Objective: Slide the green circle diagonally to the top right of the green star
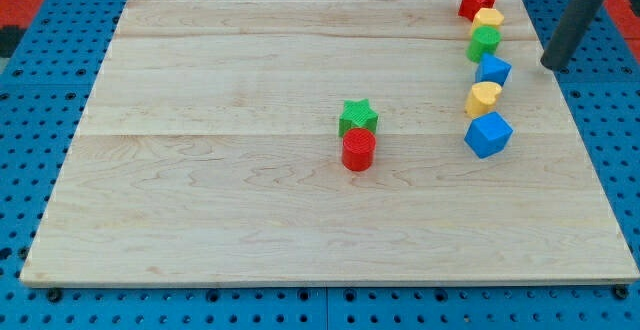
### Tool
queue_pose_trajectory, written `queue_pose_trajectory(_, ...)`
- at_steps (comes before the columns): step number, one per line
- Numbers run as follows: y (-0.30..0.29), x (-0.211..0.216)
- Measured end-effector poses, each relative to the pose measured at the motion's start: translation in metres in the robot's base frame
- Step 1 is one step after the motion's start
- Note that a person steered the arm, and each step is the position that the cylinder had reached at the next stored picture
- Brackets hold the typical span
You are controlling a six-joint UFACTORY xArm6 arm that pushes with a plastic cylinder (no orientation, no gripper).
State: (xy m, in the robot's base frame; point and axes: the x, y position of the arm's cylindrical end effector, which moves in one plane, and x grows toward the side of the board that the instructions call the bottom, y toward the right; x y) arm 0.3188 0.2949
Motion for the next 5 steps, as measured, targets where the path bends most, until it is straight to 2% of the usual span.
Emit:
queue_pose_trajectory(1, 0.000, -0.036)
queue_pose_trajectory(3, -0.021, -0.041)
queue_pose_trajectory(5, -0.086, -0.041)
